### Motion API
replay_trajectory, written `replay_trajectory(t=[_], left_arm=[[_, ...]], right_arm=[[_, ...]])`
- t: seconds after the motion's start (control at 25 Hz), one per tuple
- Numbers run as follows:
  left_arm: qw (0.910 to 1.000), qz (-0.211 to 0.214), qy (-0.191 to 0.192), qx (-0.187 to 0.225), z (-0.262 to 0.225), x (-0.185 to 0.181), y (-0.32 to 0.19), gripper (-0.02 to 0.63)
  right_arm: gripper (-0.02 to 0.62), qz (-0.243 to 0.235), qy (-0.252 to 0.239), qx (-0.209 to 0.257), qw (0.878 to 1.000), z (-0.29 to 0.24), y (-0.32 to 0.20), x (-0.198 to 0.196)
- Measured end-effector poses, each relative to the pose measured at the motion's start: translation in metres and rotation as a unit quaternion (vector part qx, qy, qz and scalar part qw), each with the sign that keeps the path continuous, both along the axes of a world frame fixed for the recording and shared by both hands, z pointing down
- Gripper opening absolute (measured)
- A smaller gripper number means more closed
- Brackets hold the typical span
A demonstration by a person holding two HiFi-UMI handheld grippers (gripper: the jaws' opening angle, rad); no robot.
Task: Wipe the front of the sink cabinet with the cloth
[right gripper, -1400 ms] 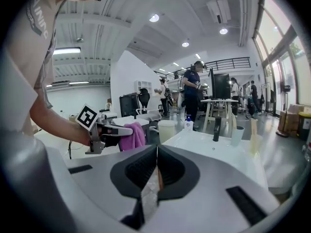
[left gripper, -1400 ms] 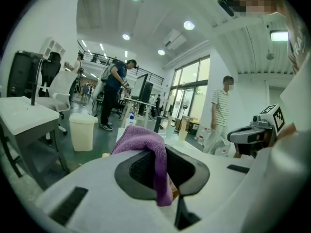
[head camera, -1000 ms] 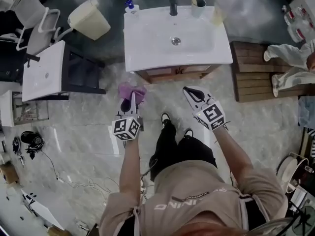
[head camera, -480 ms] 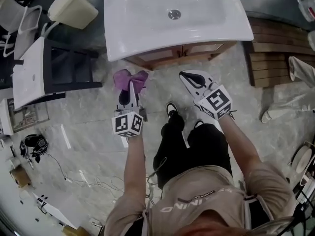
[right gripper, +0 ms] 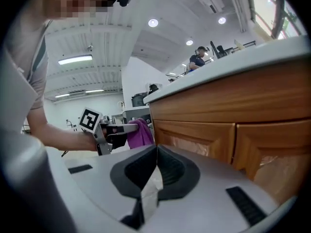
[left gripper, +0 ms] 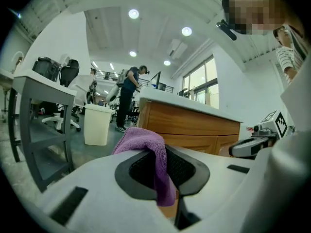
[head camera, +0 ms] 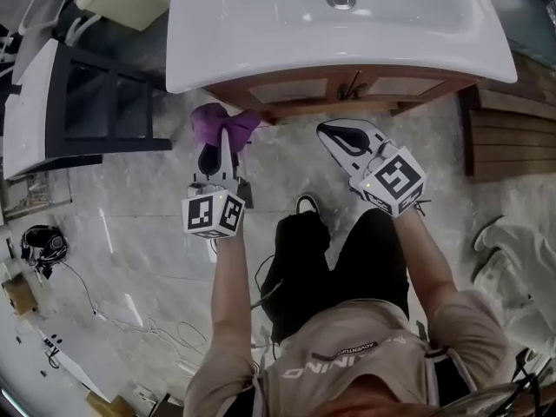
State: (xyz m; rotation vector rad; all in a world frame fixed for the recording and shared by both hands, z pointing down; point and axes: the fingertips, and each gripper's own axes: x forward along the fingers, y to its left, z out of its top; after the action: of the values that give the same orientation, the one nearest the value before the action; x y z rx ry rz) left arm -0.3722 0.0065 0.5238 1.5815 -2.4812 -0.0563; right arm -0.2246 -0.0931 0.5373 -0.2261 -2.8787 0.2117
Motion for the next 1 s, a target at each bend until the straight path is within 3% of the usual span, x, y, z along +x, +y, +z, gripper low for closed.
replay_trajectory(t=[0.2, 0.36, 0.52, 0.64, 0.76, 1.0], left_arm=[[0.9996, -0.014, 0.0, 0.026, 0.03, -0.027, 0.006, 0.037], [0.9988, -0.021, -0.038, 0.023, 0.05, -0.025, 0.01, 0.037], [0.9966, -0.021, -0.062, 0.05, 0.047, -0.017, 0.004, 0.037], [0.9954, -0.031, -0.056, 0.071, 0.039, -0.024, -0.001, 0.037], [0.997, -0.022, -0.05, 0.055, 0.036, -0.024, -0.003, 0.037], [0.9952, -0.022, -0.081, 0.05, 0.02, -0.029, -0.016, 0.037]], right_arm=[[0.012, -0.016, -0.028, 0.025, 0.999, 0.037, 0.005, -0.025], [0.012, 0.01, -0.051, 0.06, 0.997, 0.059, -0.001, -0.023], [0.012, 0.018, -0.076, 0.073, 0.994, 0.069, -0.007, -0.011], [0.012, 0.01, -0.074, 0.084, 0.994, 0.064, -0.005, -0.009], [0.012, -0.005, -0.063, 0.084, 0.994, 0.061, 0.008, -0.006], [0.012, -0.019, -0.08, 0.086, 0.993, 0.058, 0.017, 0.007]])
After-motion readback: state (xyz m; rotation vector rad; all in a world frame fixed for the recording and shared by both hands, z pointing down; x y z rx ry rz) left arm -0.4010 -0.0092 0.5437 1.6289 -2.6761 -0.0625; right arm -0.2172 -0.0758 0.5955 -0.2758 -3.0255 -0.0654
